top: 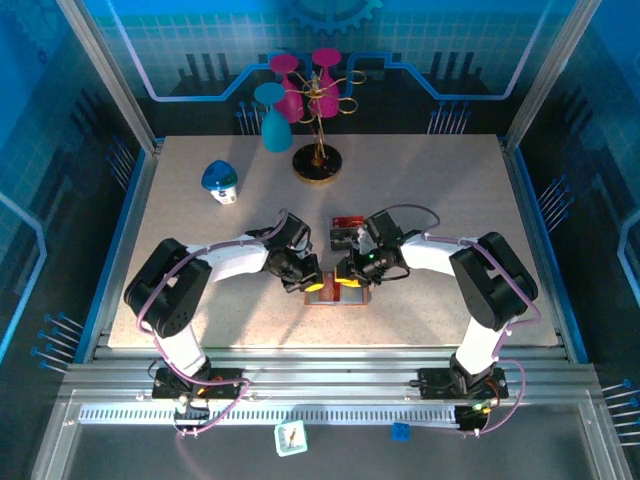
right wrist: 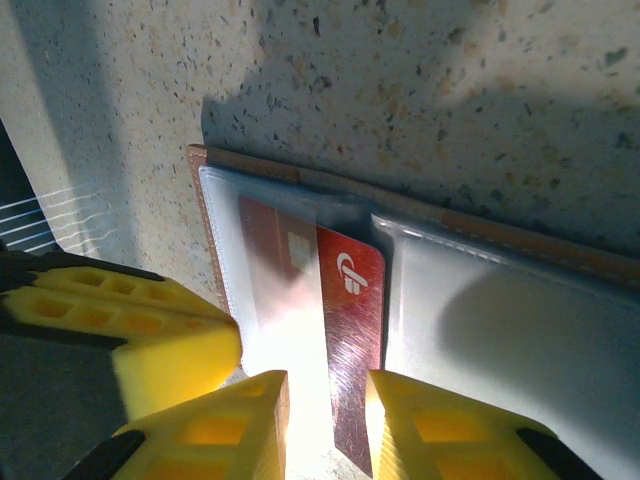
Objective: Take the credit cards out of the card holder
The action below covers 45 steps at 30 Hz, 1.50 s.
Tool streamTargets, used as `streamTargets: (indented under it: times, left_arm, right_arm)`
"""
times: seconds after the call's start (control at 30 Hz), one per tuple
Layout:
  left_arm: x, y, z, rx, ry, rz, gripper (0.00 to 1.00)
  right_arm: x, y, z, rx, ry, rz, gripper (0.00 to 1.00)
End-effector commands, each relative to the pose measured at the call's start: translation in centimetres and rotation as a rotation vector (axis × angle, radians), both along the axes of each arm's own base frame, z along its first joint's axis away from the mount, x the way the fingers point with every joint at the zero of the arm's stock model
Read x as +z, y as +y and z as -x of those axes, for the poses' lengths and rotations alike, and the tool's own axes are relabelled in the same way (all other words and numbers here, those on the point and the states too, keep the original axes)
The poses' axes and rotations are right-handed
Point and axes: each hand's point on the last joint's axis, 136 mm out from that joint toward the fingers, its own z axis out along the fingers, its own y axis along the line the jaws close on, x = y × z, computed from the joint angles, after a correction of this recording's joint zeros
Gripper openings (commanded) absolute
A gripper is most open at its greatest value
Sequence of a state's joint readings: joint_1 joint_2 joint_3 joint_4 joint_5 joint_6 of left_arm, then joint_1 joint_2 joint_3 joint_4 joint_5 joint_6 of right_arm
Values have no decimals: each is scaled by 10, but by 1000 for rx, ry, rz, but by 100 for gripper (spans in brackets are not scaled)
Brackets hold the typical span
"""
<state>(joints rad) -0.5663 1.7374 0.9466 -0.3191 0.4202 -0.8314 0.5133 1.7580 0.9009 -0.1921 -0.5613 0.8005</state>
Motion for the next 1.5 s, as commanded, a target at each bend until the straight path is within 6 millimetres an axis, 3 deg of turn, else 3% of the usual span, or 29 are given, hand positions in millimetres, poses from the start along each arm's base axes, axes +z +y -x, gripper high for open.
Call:
streamTargets:
  times: [0.0,0.4,0.8,1.03,1.27,1.47]
  left_arm:
    - [-8,8,7,-22,26,-63,7]
    - [-22,17,12,-19,44,-112,7]
    - [-7,16,4,-13,1,-108,10]
    - [-12,20,7,-12,11,-128,9]
    - [3,19,-2,-1,-32,-112,13]
    - [-9,21,0,-19,-5,-136,10]
  right_arm:
    - [-3,-4,6,12,25,-11,27]
    - [-8,1,5,19,36,-34,27]
    - [-26,-5,16,19,79,-14,26]
    - [-29,-5,17,20,88,-10,27]
    - [-33,-6,19,17,98,-9,26]
    - [-31,-6,19,18,92,-9,27]
